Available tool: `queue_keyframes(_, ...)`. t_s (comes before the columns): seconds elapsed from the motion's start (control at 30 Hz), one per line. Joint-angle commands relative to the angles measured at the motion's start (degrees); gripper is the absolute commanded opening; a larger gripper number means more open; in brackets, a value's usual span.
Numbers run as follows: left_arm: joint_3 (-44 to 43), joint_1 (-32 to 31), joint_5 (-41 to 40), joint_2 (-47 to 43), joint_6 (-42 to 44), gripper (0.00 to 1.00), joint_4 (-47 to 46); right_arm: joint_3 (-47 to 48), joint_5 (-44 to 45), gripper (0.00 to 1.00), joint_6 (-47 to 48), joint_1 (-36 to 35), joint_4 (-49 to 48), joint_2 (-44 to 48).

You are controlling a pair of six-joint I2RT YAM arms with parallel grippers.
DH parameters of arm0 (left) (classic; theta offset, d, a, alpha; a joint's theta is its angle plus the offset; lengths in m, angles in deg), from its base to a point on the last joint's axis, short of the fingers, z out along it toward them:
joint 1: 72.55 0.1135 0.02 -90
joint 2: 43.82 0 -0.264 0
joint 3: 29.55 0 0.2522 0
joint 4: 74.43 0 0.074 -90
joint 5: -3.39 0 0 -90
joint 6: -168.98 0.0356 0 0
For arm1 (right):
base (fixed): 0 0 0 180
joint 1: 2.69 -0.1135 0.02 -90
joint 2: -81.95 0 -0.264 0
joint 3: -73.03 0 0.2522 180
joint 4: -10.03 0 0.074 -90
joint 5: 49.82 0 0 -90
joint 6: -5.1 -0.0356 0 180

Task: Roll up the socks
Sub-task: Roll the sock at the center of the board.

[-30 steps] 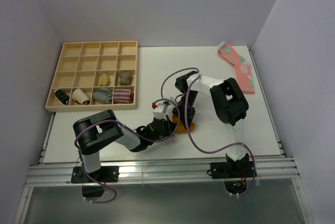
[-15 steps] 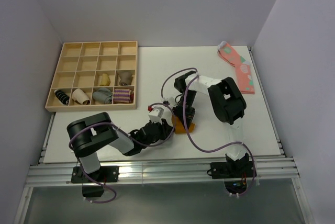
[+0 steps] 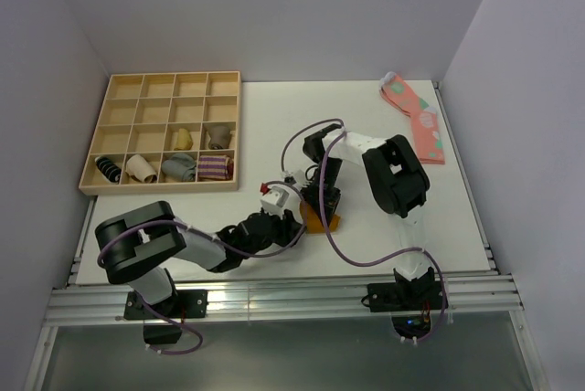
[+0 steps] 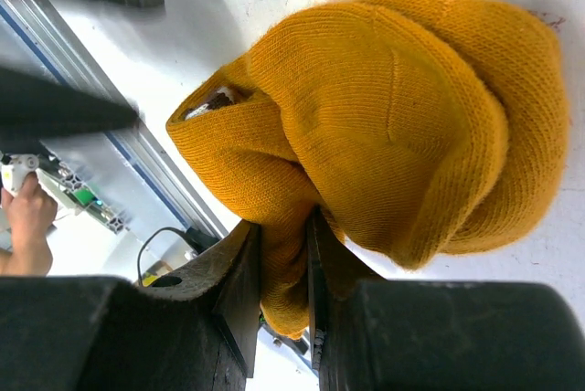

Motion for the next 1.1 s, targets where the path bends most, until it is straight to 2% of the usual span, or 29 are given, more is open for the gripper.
queue_keyframes(0.0, -5.1, -0.4, 4.4, -1.4, 5.8, 0.48, 3.2, -0.3, 5.8, 0.06, 0.7, -1.2, -6.8, -2.9)
queue_keyframes(0.1, -9.5, -0.4, 4.6, 0.0, 9.3, 0.49, 7.1, -0.4, 5.8, 0.06, 0.8, -1.4, -6.6, -3.1)
queue_keyframes(0.3, -12.6, -0.3, 3.1, 2.8, 11.8, 0.51, 10.3, -0.4, 5.5, 0.06, 1.1, -1.6, -6.3, -3.1)
queue_keyframes(0.77, -12.1, 1.2, 6.6, 7.2, 10.2, 0.50, 7.1, -0.6, 5.6, 0.06, 1.4, -1.6, -6.1, -3.3)
queue_keyframes(0.93, -11.0, 1.3, 6.6, 9.5, 6.4, 0.45, 5.1, -0.6, 5.1, 0.07, 1.4, -1.6, -6.3, -3.4)
queue_keyframes(1.07, -9.6, 1.3, 7.7, 11.2, 3.1, 0.30, 1.6, -0.6, 3.8, 0.10, 0.7, -1.6, -6.7, -3.0)
